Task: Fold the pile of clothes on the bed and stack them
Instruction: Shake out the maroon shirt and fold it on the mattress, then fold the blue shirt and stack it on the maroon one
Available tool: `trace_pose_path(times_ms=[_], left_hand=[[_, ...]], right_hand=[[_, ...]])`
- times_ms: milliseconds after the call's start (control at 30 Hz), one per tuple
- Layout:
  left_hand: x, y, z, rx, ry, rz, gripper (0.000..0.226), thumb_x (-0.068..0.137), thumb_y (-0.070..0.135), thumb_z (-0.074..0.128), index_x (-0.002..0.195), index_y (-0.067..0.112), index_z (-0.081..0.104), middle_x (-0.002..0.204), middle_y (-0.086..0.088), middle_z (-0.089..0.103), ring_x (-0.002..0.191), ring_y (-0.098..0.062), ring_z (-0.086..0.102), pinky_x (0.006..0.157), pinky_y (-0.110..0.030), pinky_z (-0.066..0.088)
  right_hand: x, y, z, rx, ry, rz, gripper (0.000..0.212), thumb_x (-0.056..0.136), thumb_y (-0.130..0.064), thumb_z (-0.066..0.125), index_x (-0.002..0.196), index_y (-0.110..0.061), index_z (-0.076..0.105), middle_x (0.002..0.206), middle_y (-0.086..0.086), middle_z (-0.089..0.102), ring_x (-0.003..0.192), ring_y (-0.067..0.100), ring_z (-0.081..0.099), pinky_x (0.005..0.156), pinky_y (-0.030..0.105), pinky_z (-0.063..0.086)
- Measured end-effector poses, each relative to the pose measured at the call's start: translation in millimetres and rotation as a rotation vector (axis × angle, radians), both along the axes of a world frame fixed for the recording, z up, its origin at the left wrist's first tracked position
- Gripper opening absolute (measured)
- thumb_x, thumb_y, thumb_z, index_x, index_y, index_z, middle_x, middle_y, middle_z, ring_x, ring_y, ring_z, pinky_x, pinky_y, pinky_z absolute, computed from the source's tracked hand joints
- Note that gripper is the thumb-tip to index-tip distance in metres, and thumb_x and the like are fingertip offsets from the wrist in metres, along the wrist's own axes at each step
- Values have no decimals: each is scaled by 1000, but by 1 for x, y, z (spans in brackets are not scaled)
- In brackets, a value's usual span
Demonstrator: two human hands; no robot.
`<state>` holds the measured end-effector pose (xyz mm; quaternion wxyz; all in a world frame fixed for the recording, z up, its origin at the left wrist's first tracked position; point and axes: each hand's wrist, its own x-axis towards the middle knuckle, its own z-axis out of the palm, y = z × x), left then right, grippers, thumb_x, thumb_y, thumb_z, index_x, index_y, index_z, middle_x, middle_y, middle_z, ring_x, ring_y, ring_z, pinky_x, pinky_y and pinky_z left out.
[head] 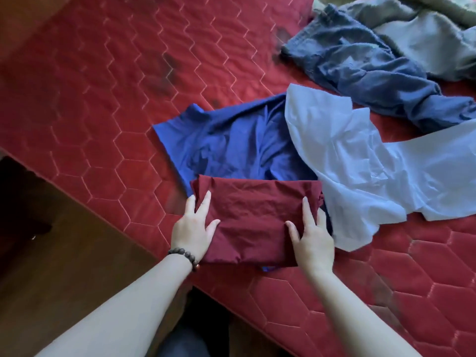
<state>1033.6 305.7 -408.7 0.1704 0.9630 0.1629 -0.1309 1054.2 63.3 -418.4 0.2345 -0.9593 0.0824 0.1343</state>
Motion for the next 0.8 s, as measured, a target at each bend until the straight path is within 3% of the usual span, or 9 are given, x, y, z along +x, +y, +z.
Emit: trace_pose_path(times_ms=[300,433,600,700,800], left_hand=[[-26,203,-36,87,98,323,69,92,41,59,152,31,26,156,-14,24,111,-37,60,86,-40,51],[-39,246,-58,84,110,462,68,93,42,58,152,31,26,157,-16,22,106,-38,61,85,-40,51],[-45,262,-87,84,185,515,65,93,45,55,151,33,26,158,-15,12,107,-39,61,89,-41,50],[-48,261,-103,216,144,444,63,91,42,58,148,29,34,159,-17,-2,140,-42,24,112,-52,28],[-41,251,-104,258,130,341,65,90,35,60,148,17,36,161,-16,-5,148,-37,-1,117,-54,11]], right_hand=[[53,225,-56,29,39,362,64,95,-41,54,151,-30,26,152,6,32,94,37,65,76,39,51],[71,283,-81,21,14,521,64,95,-39,54,152,-29,26,150,4,34,93,35,65,74,40,52],[88,309,-104,-63,94,626,66,97,-39,50,153,-31,16,155,6,20,100,34,61,82,37,48],[90,305,-104,-42,130,639,67,96,-39,52,153,-34,16,157,8,14,109,33,57,85,37,48],[89,295,-97,23,136,659,72,94,-39,55,152,-39,13,159,7,8,122,30,49,91,38,47]])
